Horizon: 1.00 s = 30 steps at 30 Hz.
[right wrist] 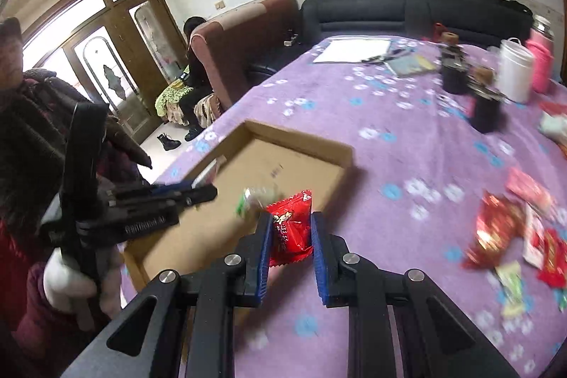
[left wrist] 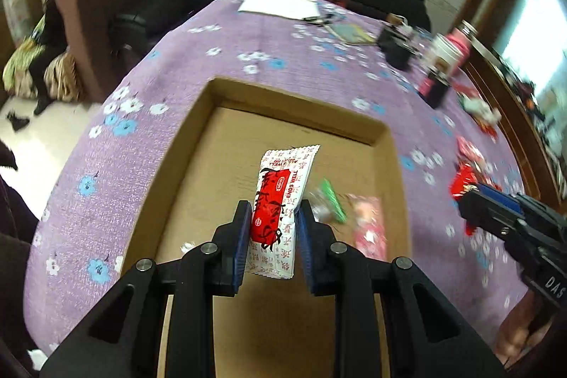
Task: Organize snacks
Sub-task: 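Carry both packets over the tray and open both tools to drop them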
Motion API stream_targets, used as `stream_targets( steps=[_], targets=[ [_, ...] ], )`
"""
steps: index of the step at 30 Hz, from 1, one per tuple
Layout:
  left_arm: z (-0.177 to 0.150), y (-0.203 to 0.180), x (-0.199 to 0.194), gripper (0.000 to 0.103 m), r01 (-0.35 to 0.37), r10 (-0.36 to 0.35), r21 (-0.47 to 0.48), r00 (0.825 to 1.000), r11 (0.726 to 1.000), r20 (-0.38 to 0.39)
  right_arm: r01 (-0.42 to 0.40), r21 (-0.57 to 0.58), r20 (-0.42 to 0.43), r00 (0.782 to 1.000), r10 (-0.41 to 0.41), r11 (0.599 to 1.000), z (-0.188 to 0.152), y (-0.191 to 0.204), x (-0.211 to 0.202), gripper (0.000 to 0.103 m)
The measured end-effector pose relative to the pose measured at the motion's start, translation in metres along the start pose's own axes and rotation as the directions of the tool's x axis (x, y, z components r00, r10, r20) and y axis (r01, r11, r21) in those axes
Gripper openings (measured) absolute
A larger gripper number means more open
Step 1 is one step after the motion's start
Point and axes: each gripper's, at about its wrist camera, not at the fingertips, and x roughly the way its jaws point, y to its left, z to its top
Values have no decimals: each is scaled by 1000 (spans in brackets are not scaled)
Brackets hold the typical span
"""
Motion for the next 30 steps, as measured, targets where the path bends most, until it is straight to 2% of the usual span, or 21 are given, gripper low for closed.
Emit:
stream_targets(
  steps=[8,14,18,20,24,27,28,30],
  targets=[
    [12,19,41,23,-32,27,-78,998,996,-64,67,7,-92,994,-66,998,24,8,84,21],
    [12,23,49,25,-46,39,-106,997,993,-71,103,21,-131,986,-99,994,23,-2,116,24],
    [11,27,48,32,-47,37,-141,996,989,-76,101,31,-118,988,-97,994,25,-5,114,26],
    [9,28,44,32,-44,33,-159,997,986,-70,96,42,-108,990,-91,994,25,-7,108,34],
    [5,25,28,32,-61,56,-164,998,985,-35,105,35,-70,992,-103,994,24,-5,91,34],
    [-3,16,0,32,-107,112,-142,993,984,26,167,-5,-35,985,-167,986,19,3,73,34],
    [-9,8,-17,32,-137,147,-122,987,983,73,198,-26,-17,980,-199,980,17,7,65,35],
    [-17,-9,-44,33,-178,187,-77,971,981,147,300,-68,17,954,-300,951,13,16,55,42]
  ],
)
